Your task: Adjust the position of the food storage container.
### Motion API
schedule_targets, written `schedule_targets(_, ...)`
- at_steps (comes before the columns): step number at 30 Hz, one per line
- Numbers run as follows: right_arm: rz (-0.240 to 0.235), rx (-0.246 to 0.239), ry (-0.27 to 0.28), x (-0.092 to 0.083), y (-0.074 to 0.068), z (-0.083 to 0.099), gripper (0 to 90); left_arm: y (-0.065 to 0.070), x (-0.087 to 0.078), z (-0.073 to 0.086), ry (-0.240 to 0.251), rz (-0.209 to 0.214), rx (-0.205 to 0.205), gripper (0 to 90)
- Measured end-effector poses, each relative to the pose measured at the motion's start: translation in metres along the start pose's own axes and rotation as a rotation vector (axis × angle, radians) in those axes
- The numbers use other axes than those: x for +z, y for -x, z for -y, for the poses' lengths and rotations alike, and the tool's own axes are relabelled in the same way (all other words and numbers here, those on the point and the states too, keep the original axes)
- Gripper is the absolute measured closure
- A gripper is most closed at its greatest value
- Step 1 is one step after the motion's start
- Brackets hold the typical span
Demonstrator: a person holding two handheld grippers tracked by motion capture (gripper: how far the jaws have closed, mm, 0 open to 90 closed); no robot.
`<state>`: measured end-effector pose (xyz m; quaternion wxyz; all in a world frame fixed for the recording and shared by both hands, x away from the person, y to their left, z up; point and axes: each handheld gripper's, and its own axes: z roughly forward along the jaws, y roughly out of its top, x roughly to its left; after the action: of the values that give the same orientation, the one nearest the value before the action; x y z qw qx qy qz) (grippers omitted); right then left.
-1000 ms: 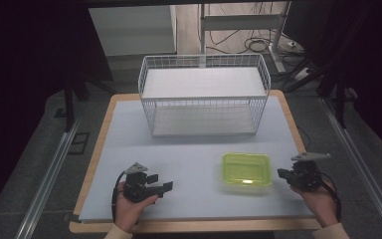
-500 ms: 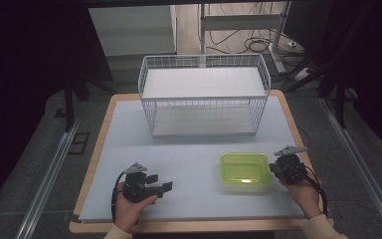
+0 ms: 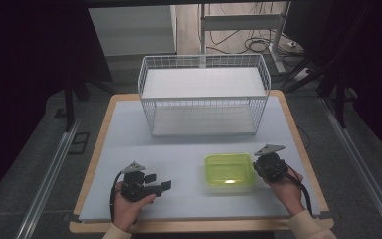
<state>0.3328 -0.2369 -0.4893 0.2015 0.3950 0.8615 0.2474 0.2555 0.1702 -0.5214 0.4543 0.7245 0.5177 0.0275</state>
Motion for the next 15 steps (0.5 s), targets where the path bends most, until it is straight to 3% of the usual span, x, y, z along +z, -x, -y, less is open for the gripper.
schedule_targets(8, -0.048, -0.032, 0.007, 0.008, -0.023, -0.010, 89.8, -0.004, -0.003, -0.001, 0.011, -0.002, -0.017, 26.1)
schedule_targets(15, -0.073, -0.045, 0.016, 0.012, -0.035, -0.016, 89.7, -0.006, -0.004, -0.001, 0.010, -0.007, -0.021, 26.1)
